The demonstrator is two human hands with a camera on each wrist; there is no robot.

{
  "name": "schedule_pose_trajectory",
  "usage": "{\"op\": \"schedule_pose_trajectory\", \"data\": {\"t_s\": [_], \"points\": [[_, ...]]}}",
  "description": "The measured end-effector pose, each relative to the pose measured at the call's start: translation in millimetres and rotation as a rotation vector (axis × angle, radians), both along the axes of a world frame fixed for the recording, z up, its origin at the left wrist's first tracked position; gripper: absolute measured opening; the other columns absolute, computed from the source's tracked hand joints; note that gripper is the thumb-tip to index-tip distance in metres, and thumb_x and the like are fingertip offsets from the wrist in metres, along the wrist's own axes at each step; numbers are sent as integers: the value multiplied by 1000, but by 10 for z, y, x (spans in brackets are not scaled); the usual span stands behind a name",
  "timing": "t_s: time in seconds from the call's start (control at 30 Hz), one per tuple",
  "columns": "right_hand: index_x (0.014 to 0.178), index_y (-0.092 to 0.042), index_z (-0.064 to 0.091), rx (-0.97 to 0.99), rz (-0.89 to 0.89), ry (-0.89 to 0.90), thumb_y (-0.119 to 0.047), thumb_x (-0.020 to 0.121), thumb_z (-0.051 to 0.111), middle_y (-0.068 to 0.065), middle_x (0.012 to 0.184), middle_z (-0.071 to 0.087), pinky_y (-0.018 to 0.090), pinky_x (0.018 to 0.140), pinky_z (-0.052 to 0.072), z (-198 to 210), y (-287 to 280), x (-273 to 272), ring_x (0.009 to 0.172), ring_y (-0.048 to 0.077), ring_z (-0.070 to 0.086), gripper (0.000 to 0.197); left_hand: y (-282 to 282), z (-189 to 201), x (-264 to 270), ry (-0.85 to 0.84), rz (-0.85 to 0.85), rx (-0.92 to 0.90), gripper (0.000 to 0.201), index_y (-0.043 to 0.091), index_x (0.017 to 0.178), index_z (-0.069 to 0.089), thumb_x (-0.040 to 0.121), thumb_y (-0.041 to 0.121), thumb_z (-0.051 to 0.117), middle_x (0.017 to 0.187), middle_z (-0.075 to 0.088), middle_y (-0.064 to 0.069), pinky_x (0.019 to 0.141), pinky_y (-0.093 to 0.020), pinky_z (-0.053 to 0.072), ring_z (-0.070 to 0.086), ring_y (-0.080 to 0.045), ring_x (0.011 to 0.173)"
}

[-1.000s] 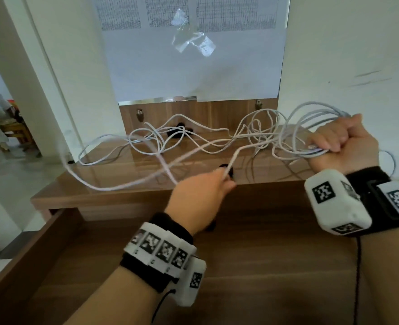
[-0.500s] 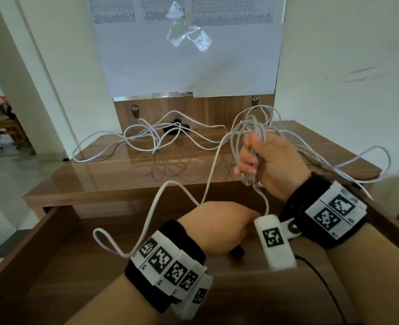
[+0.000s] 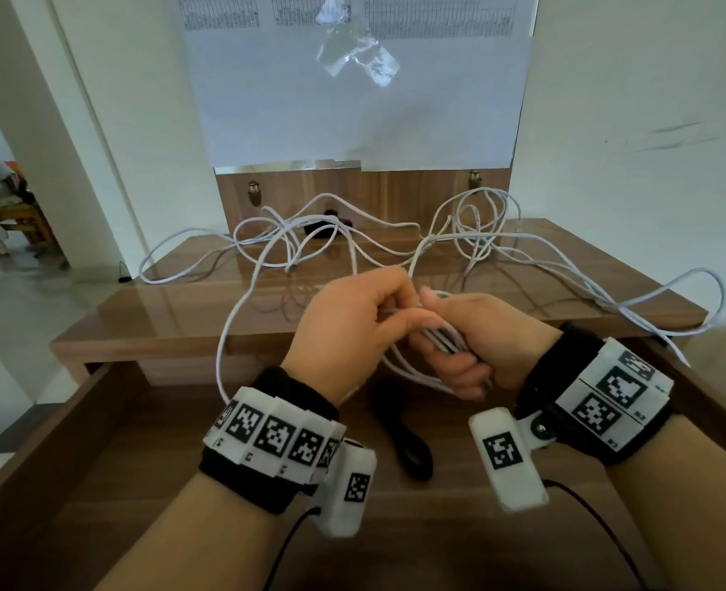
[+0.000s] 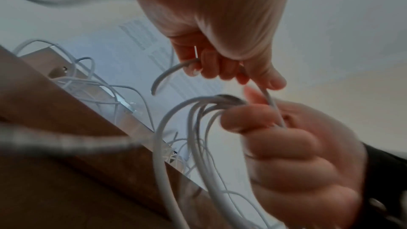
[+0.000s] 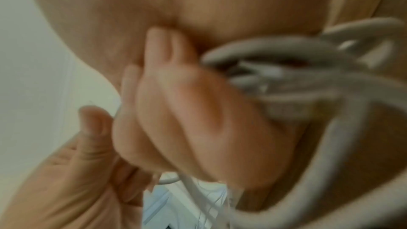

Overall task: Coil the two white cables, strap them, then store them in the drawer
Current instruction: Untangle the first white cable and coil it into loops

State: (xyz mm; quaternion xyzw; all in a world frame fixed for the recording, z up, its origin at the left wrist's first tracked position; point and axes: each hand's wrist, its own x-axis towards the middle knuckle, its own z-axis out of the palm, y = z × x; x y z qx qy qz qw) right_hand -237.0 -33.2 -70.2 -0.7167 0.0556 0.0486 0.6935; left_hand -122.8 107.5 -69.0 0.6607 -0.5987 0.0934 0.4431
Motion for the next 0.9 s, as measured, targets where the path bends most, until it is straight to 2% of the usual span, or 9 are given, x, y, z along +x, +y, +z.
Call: {"op": "schedule_pose_trajectory", "data": {"t_s": [0.1,0.23,0.37,0.5,0.6,0.67,0.73,0.8,0.9], "points": [[64,-13,47,-6,221,57,-78,81,24,-3,42,29,18,36,23,-18,39,5,31,10,23,71,31,-4,122,16,62,-50,23,29,69,52,82,34,70,59,46,10,55,-15,36,44,-4,57],[63,-17,49,333,406,-107,-53,92,51,-6,42,29,16,34,22,86,-44,-61,31,8,23,46,35,-47,312,89,47,-63,29,18,67,53,92,29,63,59,43,9,55,-14,32,41,-3,56],[68,-16,42,802,427,-294,-48,101,28,-6,45,20,24,37,22,210,-338,-159,34,10,16,49,-17,-144,320,192,20,63,21,14,78,58,97,23,56,60,47,10,58,-20,36,42,-3,55],[69,-14,46,1168,288,-495,-46,102,33,-3,45,29,22,45,30,191,-558,-265,38,14,25,48,-82,-175,128,157,-3,188,14,18,92,52,102,18,43,68,50,6,61,-32,44,46,-7,59],[68,-23,38,1393,175,-658,-38,101,41,-1,46,32,22,43,29,216,-642,-330,38,15,28,37,-95,-184,9,158,-31,202,14,19,101,51,104,18,37,70,50,1,64,-40,48,47,-12,60],[65,-19,38,1466,88,-760,-35,101,42,2,45,32,25,41,32,238,-669,-354,38,14,28,39,-102,-187,-45,88,-26,253,18,22,110,51,105,21,35,70,52,0,64,-45,48,50,-17,60],[62,-10,44,1445,-57,-847,-39,100,38,5,44,35,26,42,37,251,-677,-346,36,16,29,48,-127,-183,-89,-40,2,336,25,27,124,51,105,25,35,71,52,6,62,-41,49,51,-15,61],[65,-8,49,1304,-265,-883,-39,100,38,2,45,37,24,43,41,268,-657,-320,35,17,34,48,-161,-172,-152,-136,0,429,33,32,135,50,104,28,39,70,49,15,59,-25,43,47,-3,60],[69,-12,49,1062,-502,-904,-34,101,35,-2,51,36,23,52,44,287,-602,-261,41,14,34,42,-155,-155,-243,-268,-38,581,43,40,144,42,102,34,46,85,58,20,72,-19,42,54,1,74]]}}
